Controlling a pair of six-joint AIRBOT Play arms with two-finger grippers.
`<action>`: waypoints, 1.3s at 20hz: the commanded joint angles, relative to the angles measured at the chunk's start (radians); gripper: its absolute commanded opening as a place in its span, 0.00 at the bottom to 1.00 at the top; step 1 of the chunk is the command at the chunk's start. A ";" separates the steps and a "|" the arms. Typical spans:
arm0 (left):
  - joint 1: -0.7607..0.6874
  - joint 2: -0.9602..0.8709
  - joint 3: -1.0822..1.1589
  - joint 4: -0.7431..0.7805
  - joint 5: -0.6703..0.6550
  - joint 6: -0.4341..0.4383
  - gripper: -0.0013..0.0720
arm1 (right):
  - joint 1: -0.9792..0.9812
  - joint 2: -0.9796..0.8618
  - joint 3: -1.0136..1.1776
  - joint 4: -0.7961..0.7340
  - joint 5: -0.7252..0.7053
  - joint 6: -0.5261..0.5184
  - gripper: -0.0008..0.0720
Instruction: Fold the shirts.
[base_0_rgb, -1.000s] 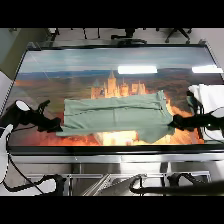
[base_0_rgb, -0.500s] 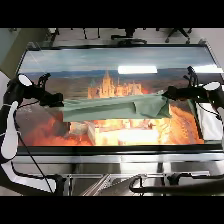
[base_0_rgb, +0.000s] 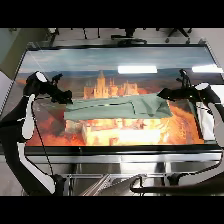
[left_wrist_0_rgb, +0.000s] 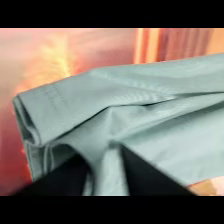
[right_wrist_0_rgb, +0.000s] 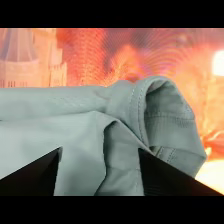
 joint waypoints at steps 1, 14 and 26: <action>-0.003 -0.031 0.111 -0.004 -0.099 -0.009 0.88 | -0.021 0.035 0.013 -0.087 0.077 0.001 0.97; 0.005 0.021 0.229 -0.052 -0.193 -0.065 0.89 | -0.020 -0.077 -0.014 -0.197 0.135 0.157 0.95; -0.217 0.016 0.229 -0.183 -0.006 -0.027 0.03 | -0.020 -0.112 0.047 0.130 0.360 -0.005 0.04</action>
